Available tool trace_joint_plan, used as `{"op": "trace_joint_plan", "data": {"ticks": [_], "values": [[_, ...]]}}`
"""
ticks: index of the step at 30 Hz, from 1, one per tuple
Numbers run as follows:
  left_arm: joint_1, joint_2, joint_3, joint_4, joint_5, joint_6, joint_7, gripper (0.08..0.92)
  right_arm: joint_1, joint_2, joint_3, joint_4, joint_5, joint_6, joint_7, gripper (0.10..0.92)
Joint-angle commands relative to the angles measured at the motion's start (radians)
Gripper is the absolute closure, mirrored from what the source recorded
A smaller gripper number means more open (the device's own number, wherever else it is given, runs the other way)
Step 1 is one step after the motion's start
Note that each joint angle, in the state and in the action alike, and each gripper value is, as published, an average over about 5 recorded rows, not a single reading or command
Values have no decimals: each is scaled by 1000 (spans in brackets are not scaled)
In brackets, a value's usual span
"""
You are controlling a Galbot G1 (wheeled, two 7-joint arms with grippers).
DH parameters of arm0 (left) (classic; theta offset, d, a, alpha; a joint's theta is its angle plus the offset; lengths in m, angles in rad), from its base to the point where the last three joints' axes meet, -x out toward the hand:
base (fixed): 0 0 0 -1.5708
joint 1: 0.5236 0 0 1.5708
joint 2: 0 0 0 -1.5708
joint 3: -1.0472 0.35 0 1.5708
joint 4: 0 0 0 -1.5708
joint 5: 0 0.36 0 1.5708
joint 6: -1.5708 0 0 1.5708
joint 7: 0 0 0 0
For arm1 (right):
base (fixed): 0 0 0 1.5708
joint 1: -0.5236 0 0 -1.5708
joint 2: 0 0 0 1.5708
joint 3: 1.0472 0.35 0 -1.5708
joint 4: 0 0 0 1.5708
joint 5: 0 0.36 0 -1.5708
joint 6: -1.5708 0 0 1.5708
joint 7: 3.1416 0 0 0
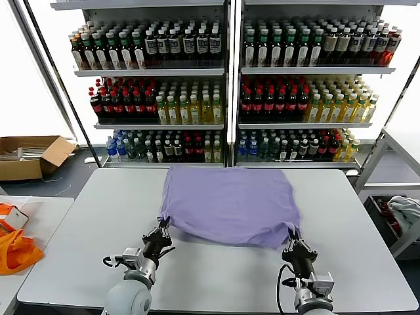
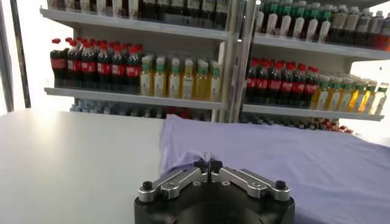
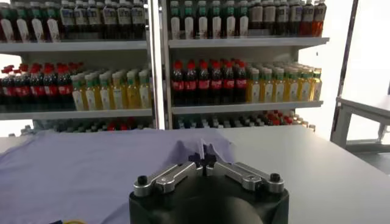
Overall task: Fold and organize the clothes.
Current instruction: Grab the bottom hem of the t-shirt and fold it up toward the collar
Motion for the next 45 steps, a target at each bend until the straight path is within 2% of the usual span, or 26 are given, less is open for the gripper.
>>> {"op": "trace_joint_plan", "data": {"ticks": [1, 17, 34, 38, 45], "values": [[-87, 9, 1, 35, -42, -12, -12, 915, 154, 3, -1, -52, 43, -23, 28, 919], [-233, 7, 29, 234, -79, 1, -31, 915, 371, 2, -22, -260, 163, -116, 35, 919], [-269, 27, 47, 299, -66, 24, -18, 915, 469, 35, -46, -407, 151, -204, -33, 919], [-266, 24, 46, 285, -60, 30, -18, 894, 487, 52, -43, -432, 188, -185, -13, 868], [-236, 22, 42, 217, -61, 53, -40, 705, 531, 88, -34, -435, 369, -117, 97, 672]]}}
